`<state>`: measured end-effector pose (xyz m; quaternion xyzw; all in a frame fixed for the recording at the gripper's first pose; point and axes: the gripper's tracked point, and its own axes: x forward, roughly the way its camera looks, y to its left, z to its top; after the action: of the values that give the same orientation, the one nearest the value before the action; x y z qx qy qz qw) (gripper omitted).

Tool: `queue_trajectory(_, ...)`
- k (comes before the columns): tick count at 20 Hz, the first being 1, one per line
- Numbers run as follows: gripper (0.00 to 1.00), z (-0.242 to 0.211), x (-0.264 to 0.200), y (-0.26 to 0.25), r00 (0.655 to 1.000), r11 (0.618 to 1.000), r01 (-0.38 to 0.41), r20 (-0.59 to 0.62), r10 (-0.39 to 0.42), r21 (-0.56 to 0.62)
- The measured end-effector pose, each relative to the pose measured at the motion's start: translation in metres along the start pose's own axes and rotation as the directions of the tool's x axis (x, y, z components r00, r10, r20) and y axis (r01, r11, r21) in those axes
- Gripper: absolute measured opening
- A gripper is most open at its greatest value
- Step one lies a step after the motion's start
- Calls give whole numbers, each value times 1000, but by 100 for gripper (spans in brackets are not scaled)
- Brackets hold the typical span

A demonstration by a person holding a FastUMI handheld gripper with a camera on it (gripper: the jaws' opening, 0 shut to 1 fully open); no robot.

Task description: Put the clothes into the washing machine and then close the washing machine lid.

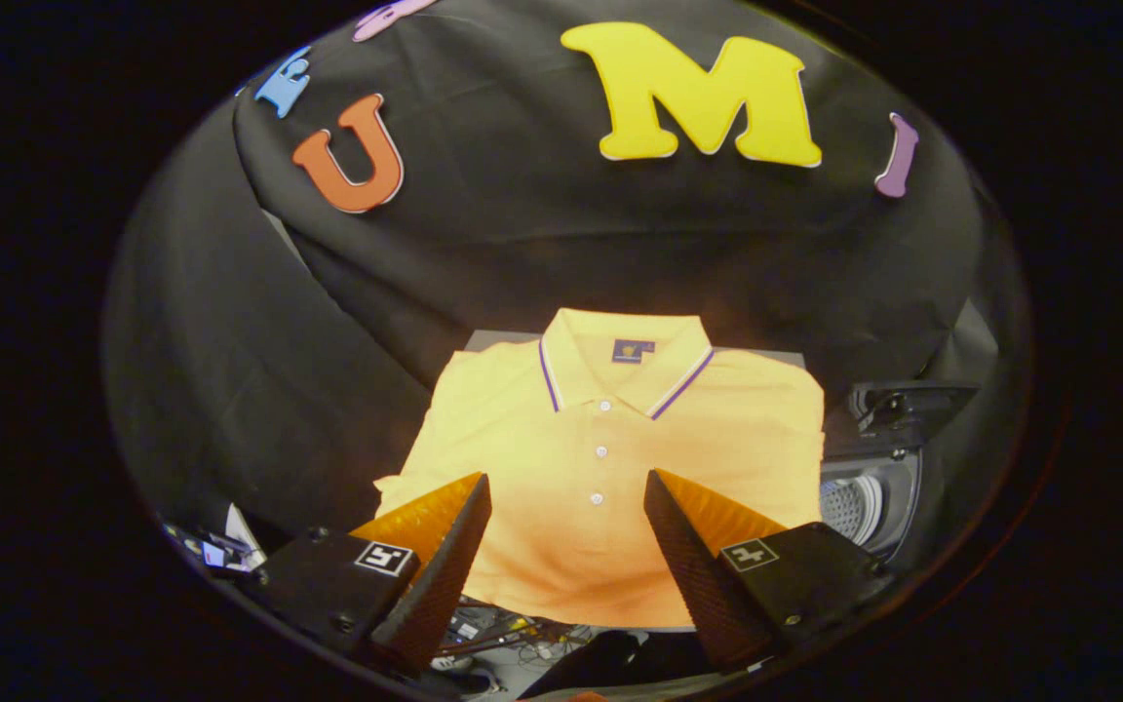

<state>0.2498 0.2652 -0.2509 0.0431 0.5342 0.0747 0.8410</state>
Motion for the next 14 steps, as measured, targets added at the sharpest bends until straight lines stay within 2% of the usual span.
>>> queue_trajectory(6, 99, 9, 37, -4, 985, 1000, 12, -175, -10, 10)
queue_trajectory(14, 99, 2, 72, -4, 950, 998, 63, -304, -67, -25)
